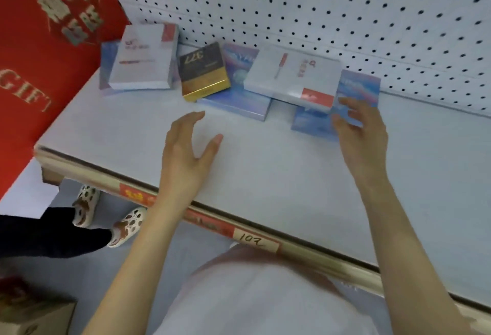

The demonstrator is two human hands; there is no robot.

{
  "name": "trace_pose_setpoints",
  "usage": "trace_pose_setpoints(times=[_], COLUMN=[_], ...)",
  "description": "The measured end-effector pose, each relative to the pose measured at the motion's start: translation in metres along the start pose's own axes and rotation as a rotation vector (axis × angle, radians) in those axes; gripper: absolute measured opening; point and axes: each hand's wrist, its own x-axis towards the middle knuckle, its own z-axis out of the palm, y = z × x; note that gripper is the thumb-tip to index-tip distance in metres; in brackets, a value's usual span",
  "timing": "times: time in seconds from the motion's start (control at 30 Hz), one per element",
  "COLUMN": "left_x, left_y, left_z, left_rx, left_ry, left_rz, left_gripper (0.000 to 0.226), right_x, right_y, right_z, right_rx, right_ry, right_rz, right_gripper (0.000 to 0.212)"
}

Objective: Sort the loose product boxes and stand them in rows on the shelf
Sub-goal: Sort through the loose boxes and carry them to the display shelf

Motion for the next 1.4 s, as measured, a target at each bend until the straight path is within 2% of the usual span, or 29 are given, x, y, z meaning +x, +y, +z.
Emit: trace_pose_setpoints(times=[0.1,0.17,0.27,0.33,0.43,0.57,0.67,0.77,0.87,0.93,1.0,1.07,1.13,1.2,1.27,1.33,1.4], left_x=[0.043,0.070,0.094,0.097,0.089,0.071,0.059,0.048,0.047,0.047,0.043,0.034,0.025,0.022,0.022,0.026,0.032], left_y=[-0.010,-0.015,-0.027,-0.034,-0.038,-0.033,-0.026,-0.012,0.011,0.030,0.052,0.069,0.079,0.085,0.087,0.081,0.067], left_z=[0.006,0.015,0.030,0.034,0.034,0.031,0.031,0.037,0.046,0.054,0.064,0.075,0.085,0.086,0.080,0.071,0.058], left_rx=[0.036,0.096,0.319,0.425,0.466,0.449,0.404,0.356,0.285,0.187,0.069,-0.002,-0.050,-0.188,-0.318,-0.358,-0.249], left_ry=[-0.034,-0.068,-0.129,-0.139,-0.136,-0.169,-0.219,-0.288,-0.303,-0.283,-0.333,-0.453,-0.514,-0.512,-0.476,-0.479,-0.564], left_rz=[0.171,0.241,0.286,0.339,0.404,0.426,0.443,0.473,0.435,0.425,0.414,0.383,0.364,0.306,0.174,0.034,-0.004], left_gripper=[0.054,0.063,0.075,0.074,0.068,0.068,0.070,0.069,0.071,0.070,0.069,0.067,0.065,0.065,0.070,0.075,0.057], right_x=[0.017,0.027,0.036,0.033,0.018,-0.016,-0.039,-0.036,-0.023,-0.027,-0.033,-0.033,-0.030,-0.032,-0.035,-0.035,-0.033], right_y=[-0.006,-0.002,0.010,0.018,0.026,0.033,0.035,0.026,0.022,0.025,0.027,0.026,0.025,0.020,0.013,0.003,-0.005], right_z=[0.014,0.023,0.034,0.035,0.026,-0.003,-0.033,-0.044,-0.037,-0.030,-0.026,-0.027,-0.035,-0.047,-0.061,-0.066,-0.060], right_rx=[-0.092,-0.245,-0.534,-0.689,-0.734,-0.737,-0.533,-0.345,-0.358,-0.354,-0.236,-0.050,0.217,0.415,0.423,0.415,0.418], right_ry=[0.009,-0.080,-0.188,-0.216,-0.173,-0.128,0.003,0.178,0.238,0.287,0.340,0.377,0.420,0.417,0.312,0.170,0.085], right_rz=[-0.119,-0.189,-0.200,-0.215,-0.244,-0.182,-0.056,0.174,0.437,0.503,0.509,0.554,0.554,0.466,0.343,0.257,0.224], right_gripper=[0.039,0.050,0.059,0.061,0.063,0.057,0.053,0.051,0.080,0.093,0.091,0.081,0.062,0.040,0.031,0.032,0.031])
